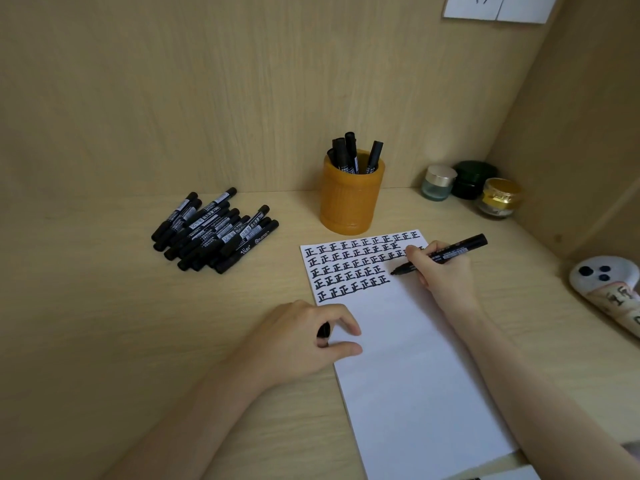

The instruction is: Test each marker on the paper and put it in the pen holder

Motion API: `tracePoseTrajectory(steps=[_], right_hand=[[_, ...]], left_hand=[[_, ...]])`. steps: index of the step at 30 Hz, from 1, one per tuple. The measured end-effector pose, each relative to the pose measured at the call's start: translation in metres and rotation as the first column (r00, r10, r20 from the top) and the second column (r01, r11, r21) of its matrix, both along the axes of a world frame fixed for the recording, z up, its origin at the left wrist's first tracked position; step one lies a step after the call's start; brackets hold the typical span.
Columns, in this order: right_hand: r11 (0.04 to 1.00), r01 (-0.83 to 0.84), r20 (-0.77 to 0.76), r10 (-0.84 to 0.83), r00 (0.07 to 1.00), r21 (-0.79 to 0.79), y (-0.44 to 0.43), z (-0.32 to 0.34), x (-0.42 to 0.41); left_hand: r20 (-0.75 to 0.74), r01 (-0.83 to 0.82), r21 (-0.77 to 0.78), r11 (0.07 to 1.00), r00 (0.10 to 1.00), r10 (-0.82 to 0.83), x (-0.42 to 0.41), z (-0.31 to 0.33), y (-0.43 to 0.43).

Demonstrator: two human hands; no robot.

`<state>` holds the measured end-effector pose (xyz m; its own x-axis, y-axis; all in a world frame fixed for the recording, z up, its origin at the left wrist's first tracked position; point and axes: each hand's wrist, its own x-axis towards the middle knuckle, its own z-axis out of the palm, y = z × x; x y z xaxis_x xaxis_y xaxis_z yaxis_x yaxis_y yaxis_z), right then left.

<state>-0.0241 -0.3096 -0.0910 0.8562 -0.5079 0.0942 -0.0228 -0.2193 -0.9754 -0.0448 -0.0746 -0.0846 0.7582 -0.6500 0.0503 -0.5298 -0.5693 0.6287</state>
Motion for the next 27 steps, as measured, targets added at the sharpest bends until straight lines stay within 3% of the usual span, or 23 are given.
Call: tracePoseTrajectory(steps=[12, 23, 27], right_hand=[[0.999, -0.041, 0.004, 0.041, 0.999, -0.024, 0.0029, 0.0002, -0.0014], [0.996, 0.019, -0.005, -0.019, 1.0, -0.085, 0.0017, -0.0013, 0.0006], [0.999, 0.007, 0.009, -0.006, 1.0, -0.04, 0.0009, -0.0007, -0.0001]], left_hand=[[-0.003, -0.008, -0.002, 1.0, 1.0, 0.008, 0.0006, -0.0017, 0.0], [-0.012, -0.003, 0.01, 1.0, 1.0, 0.003, -0.0005, 0.0011, -0.0005], [-0.012, -0.003, 0.01, 1.0, 1.0, 0.003, -0.0003, 0.0009, -0.0004]])
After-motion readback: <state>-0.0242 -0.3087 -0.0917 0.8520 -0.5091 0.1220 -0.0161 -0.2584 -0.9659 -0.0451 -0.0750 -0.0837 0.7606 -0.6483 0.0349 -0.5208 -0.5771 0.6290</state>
